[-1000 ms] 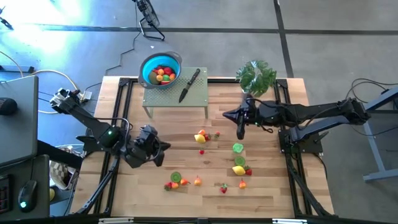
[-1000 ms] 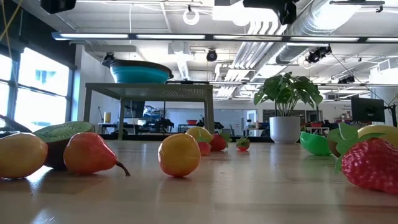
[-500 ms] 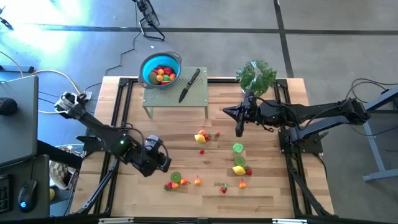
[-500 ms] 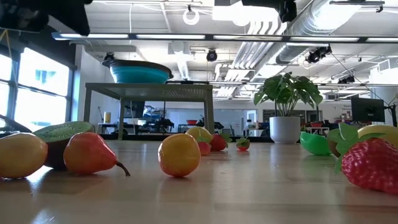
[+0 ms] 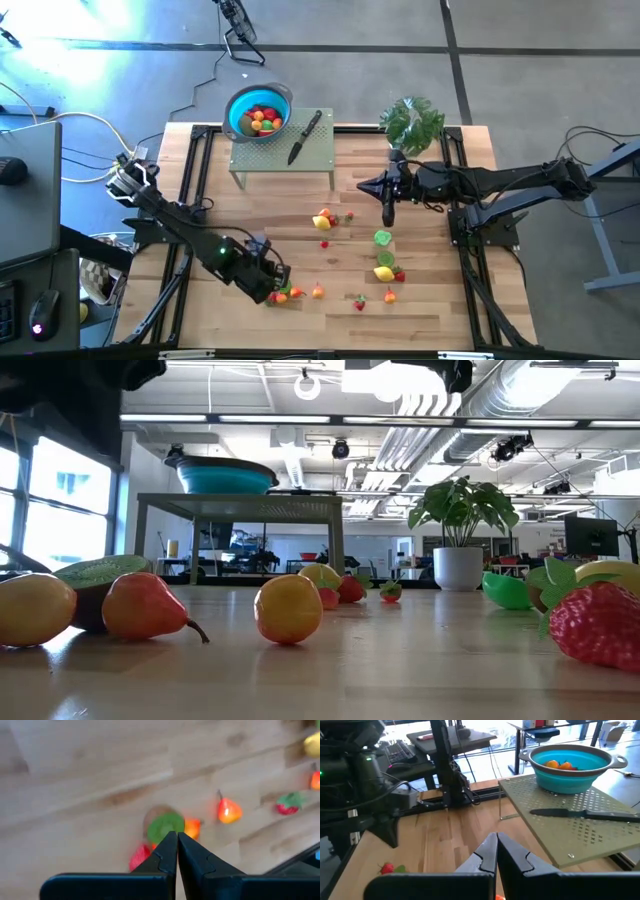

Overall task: Pick & Place Fruit
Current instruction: Put the half kiwi into the strainer bowl on the shelf

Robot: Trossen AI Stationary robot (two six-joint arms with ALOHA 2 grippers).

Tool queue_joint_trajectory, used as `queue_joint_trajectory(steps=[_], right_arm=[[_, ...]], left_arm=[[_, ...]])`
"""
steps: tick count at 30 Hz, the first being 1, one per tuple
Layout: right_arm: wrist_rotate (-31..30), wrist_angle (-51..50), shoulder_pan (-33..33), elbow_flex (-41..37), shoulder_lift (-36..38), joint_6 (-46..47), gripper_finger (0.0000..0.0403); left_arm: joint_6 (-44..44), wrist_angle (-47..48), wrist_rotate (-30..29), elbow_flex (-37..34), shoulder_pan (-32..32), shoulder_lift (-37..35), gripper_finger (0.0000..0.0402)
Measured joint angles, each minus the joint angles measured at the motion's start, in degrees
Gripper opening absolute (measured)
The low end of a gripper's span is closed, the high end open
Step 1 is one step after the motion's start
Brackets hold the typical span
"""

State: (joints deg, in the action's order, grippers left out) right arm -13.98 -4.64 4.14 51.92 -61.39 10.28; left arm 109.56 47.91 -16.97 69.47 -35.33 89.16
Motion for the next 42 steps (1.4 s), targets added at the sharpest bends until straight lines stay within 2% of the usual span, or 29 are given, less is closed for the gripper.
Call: queue_joint_trajectory(steps=[4,9,15,22,29,33,42], right_arm=[[0.0,-0.2,0.0,0.0,0.0,-0.6,0.0002],[0.0,-0.5,0.0,0.0,0.0,-1.5,0.0002],[0.0,-1.0,-1.0,0.0,0.0,-1.5,0.0002],[0.0,-1.1,-1.6,0.0,0.0,-1.5,0.0002],[0.0,-2.0,-1.6,0.0,0.0,-1.5,0.0002],[0.0,-2.1,-1.6,0.0,0.0,-1.5,0.0002],[0.0,-2.1,-1.7,0.0,0.0,-1.6,0.0003]], left_arm=[[5.3,4.6,4.4,2.6,-1.4,2.9,0.001],[10.6,6.4,5.5,3.4,-3.7,4.7,0.001],[10.2,5.8,5.6,3.5,-4.5,5.3,0.001],[5.0,6.7,5.4,3.5,-4.5,5.3,0.001],[9.1,6.3,6.6,1.5,-4.4,5.7,0.0014],[12.1,5.6,7.6,0.0,-4.4,5.7,0.0051],[14.0,5.5,7.9,-0.9,-4.4,5.7,0.0202]])
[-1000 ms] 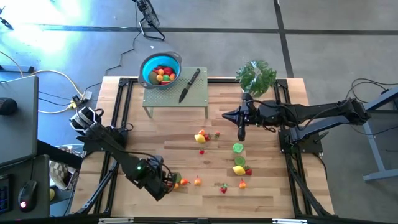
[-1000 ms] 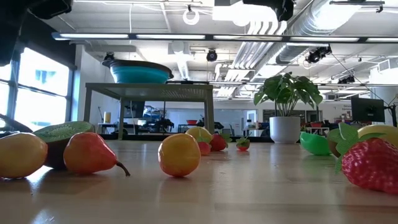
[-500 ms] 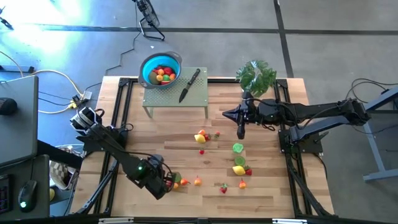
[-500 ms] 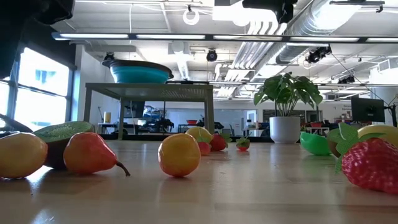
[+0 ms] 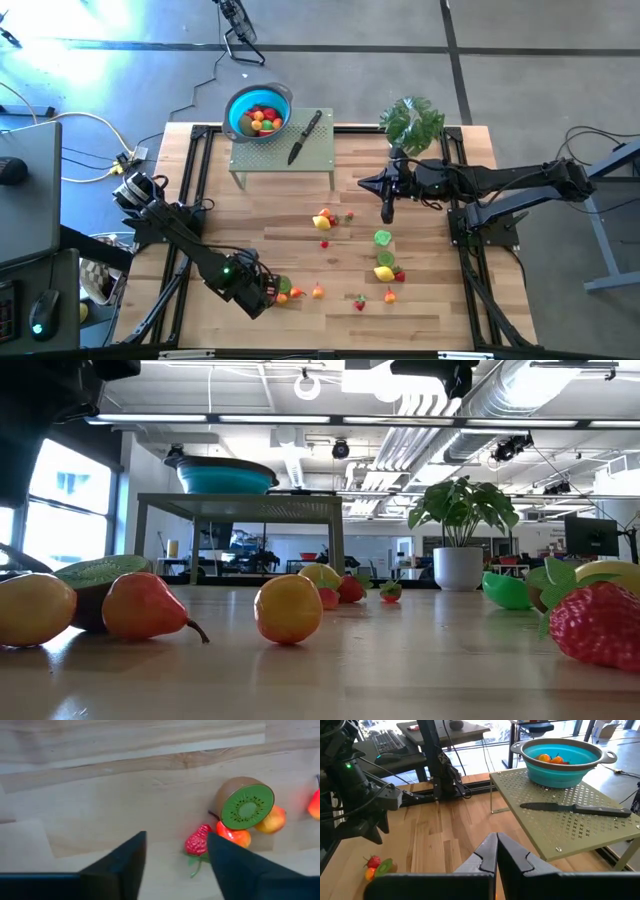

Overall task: Pick & Place Fruit
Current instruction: Put the half kiwi into the strainer bowl on the shelf

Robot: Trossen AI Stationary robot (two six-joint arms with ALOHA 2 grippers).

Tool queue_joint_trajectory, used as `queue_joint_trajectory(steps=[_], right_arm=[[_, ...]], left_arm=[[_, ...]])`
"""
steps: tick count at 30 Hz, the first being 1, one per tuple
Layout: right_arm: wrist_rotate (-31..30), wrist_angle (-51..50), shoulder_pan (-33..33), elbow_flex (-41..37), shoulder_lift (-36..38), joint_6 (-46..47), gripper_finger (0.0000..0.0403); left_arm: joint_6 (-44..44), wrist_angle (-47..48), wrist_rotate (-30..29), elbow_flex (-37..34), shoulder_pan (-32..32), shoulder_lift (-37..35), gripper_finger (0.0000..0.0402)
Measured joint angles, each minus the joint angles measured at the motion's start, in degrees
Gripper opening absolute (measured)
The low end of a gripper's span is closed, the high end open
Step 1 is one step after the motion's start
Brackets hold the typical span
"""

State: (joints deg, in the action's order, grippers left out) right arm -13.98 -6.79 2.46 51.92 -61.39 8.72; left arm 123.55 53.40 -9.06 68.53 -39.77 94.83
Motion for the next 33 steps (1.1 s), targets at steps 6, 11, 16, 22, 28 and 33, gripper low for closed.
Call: queue_joint_trajectory(steps=[6,11,16,22,28,33], right_arm=[[0.0,0.0,0.0,0.0,0.0,-0.2,0.0003],[0.0,0.0,0.0,0.0,0.0,-1.4,0.0003],[0.0,0.0,0.0,0.0,0.0,-1.5,0.0003],[0.0,0.0,0.0,0.0,0.0,-1.4,0.0002],[0.0,0.0,0.0,0.0,0.0,-1.3,0.0002],[0.0,0.1,0.0,0.0,0.0,-1.3,0.0002]], left_arm=[[-0.4,-0.3,0.2,0.0,0.0,0.0,0.0274],[-2.2,-1.3,4.0,0.0,0.0,0.0,0.0287],[-2.2,-2.9,5.0,0.0,0.0,0.0,0.0287],[0.5,-8.4,3.3,0.0,0.0,0.0,0.0287],[4.9,-10.0,-4.7,0.0,0.0,0.0,0.0287],[6.0,-9.2,-6.4,0.0,0.5,0.7,0.0287]])
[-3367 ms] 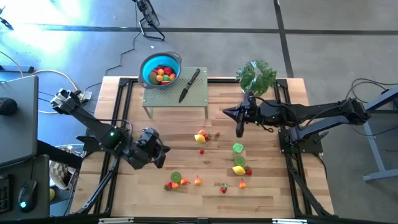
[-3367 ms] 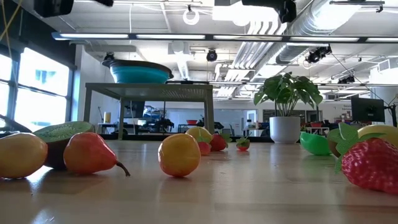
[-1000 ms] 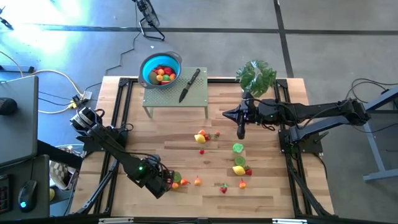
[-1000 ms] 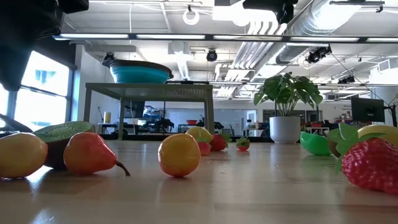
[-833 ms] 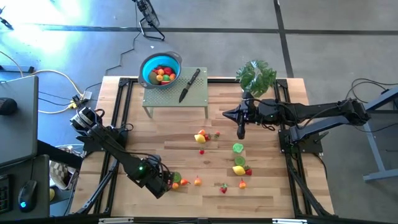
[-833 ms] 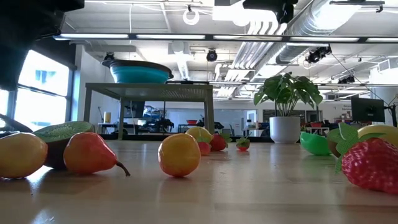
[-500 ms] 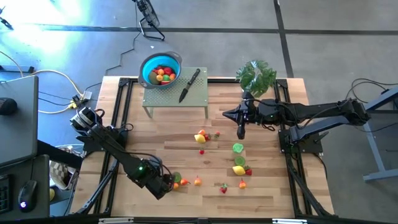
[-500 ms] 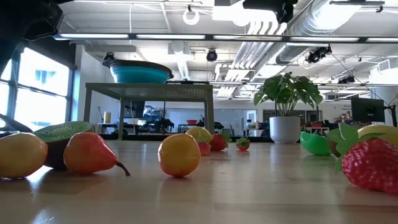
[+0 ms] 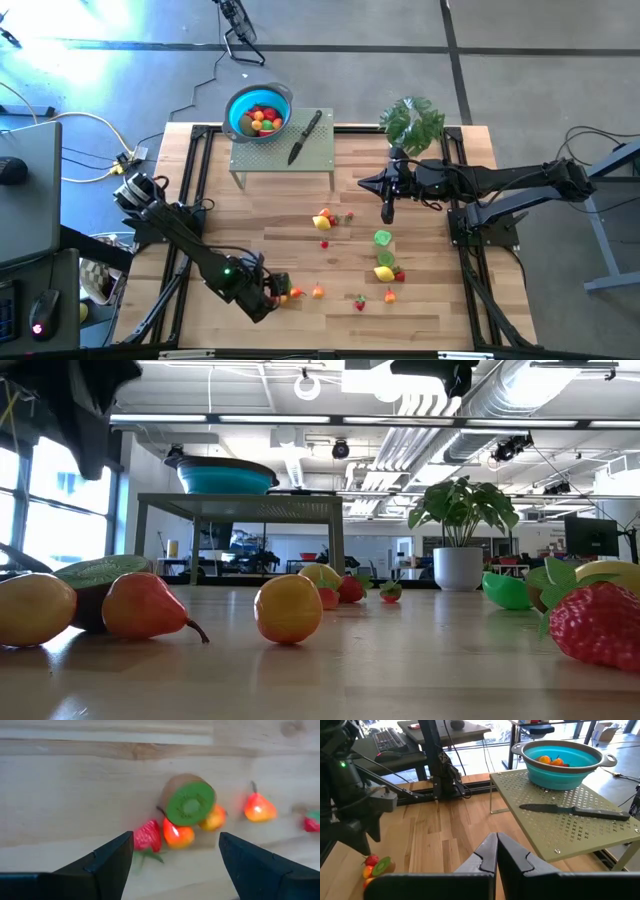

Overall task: Pick & Place Fruit
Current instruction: Put the half kiwi into the strainer bowl on the shelf

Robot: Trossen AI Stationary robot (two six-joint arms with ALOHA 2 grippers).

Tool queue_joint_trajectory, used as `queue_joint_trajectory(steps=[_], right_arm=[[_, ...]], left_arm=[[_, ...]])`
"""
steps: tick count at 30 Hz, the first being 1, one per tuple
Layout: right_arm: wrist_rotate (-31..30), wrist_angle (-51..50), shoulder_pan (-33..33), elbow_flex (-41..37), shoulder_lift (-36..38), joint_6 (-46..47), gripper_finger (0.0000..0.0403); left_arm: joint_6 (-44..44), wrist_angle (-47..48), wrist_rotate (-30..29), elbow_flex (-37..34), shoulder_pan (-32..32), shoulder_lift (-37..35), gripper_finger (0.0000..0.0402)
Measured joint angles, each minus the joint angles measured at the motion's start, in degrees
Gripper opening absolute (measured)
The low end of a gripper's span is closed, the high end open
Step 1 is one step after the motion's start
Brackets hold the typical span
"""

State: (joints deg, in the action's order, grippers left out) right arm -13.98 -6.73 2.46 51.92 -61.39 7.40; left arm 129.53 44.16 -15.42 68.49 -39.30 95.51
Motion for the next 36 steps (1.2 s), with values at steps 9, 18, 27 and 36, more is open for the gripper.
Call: queue_joint_trajectory(steps=[9,18,27,36], right_arm=[[0.0,-0.1,0.0,0.0,0.0,-0.1,0.0002],[0.0,-3.2,0.0,0.0,0.0,-0.1,0.0002],[0.0,-5.1,0.0,0.0,0.0,-0.2,0.0002],[0.0,-4.8,0.0,0.0,0.0,-0.2,0.0002]], left_arm=[[-0.4,-3.4,3.0,0.0,4.7,4.6,0.0287],[-5.3,-5.1,4.4,0.0,8.0,4.8,0.0287],[-4.8,-5.0,4.5,0.0,7.9,4.8,0.0287],[-5.1,-5.1,5.7,0.0,7.8,4.8,0.0287]])
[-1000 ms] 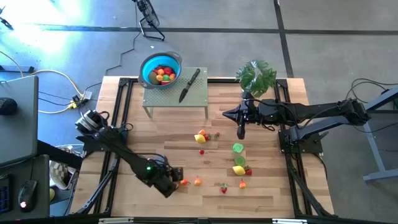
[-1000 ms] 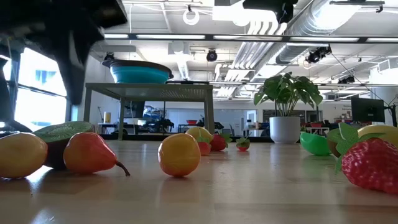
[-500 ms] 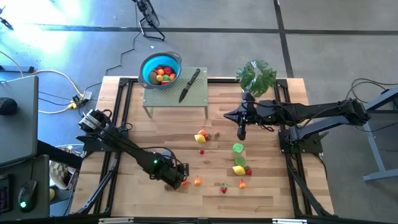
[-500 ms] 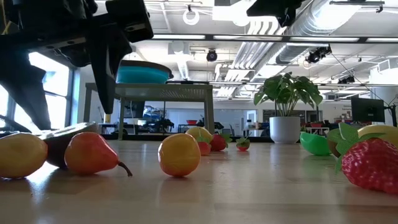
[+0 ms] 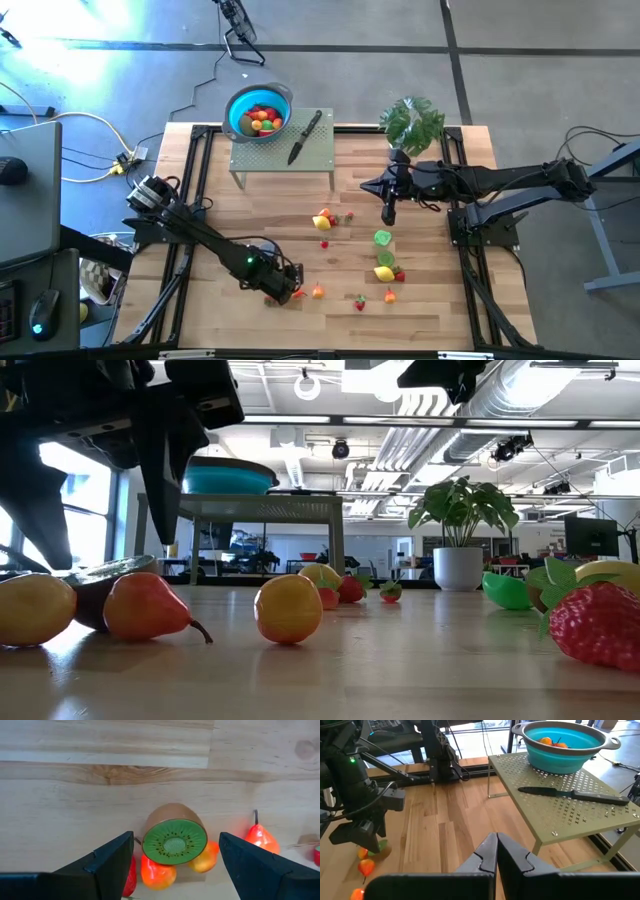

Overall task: Pick & Place Fruit
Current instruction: Put the half kiwi into the strainer bowl on the shelf

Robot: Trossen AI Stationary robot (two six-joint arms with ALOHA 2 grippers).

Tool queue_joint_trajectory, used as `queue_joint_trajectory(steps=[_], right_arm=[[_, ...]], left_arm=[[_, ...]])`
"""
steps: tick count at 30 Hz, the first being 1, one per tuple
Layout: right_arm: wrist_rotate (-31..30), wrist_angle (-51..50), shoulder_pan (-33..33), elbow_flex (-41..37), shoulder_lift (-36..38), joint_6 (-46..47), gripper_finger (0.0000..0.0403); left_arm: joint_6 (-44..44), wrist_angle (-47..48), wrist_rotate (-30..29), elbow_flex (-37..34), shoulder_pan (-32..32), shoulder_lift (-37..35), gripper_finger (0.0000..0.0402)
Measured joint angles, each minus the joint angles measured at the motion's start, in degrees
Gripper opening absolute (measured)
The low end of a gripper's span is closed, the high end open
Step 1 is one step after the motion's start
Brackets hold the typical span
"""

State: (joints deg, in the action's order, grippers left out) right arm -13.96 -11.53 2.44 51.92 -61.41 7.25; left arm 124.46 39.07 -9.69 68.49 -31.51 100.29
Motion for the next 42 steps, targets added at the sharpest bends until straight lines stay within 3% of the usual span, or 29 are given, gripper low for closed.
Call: queue_joint_trajectory(steps=[15,25,42], right_arm=[[0.0,0.1,0.0,0.0,0.0,0.0,0.0002],[0.0,0.1,0.0,0.0,0.0,0.0,0.0002],[-0.9,0.1,0.0,0.0,0.0,0.2,0.0002]], left_arm=[[-12.2,0.1,0.1,0.0,0.0,0.0,0.0287],[-11.7,2.0,-0.4,0.0,0.0,0.0,0.0287],[-13.3,-2.5,1.3,0.0,0.0,3.8,0.0287]])
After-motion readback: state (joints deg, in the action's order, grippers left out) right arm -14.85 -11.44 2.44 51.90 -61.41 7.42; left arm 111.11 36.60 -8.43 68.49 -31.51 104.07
